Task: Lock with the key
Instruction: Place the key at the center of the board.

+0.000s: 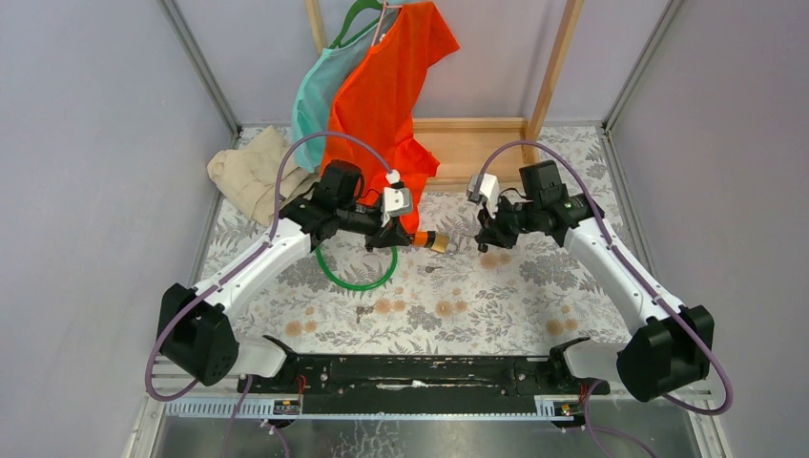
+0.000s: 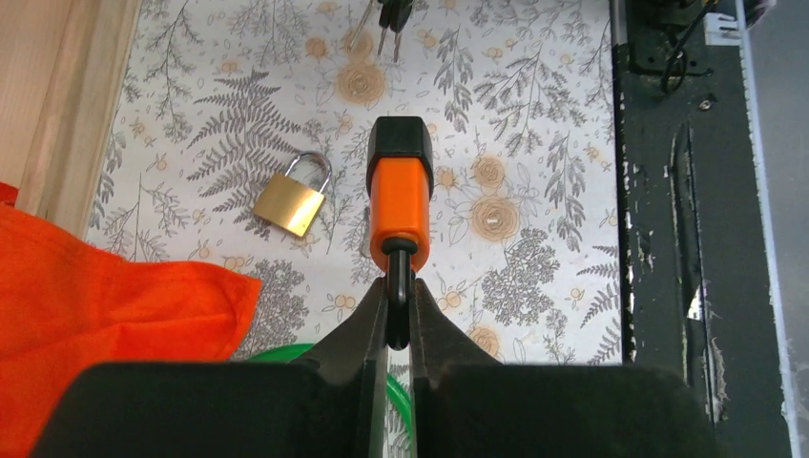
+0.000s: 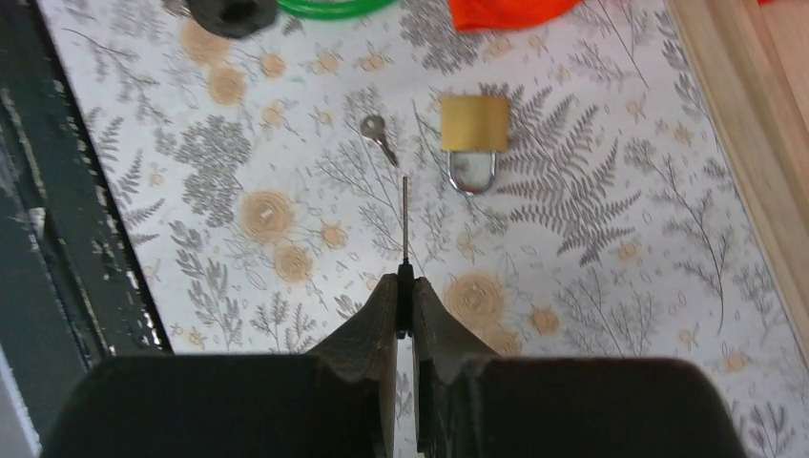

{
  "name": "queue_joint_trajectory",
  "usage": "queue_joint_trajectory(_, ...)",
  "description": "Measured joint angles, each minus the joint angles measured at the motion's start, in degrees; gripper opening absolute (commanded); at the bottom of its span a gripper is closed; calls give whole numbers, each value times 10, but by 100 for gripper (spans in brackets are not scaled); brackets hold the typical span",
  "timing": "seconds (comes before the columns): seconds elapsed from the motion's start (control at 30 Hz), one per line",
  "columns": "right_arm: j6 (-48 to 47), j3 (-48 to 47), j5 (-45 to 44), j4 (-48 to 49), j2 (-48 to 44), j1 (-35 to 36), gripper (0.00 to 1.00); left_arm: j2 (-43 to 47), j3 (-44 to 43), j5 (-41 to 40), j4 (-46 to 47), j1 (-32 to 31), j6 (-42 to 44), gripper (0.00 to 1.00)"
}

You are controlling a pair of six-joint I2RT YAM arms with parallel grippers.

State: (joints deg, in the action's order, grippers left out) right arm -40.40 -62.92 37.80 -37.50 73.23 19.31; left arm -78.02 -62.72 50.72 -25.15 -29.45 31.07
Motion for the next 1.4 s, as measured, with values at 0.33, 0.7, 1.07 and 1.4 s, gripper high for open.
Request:
queue_joint_trajectory(0.33, 17, 72, -102, -31, 16, -29, 0, 0, 0, -38, -15, 0, 11, 0)
queue_joint_trajectory(0.7, 33, 87, -140, -66, 124, -65, 8, -1, 0, -49, 4, 0, -23, 0)
queue_joint_trajectory(1.07, 51, 88, -160, -78, 186, -81, 62, -2, 1, -57, 25, -1, -42, 0)
queue_joint_trajectory(1.4, 74, 62, -167, -82, 130, -82, 81, -68, -4, -76, 53, -10, -59, 0)
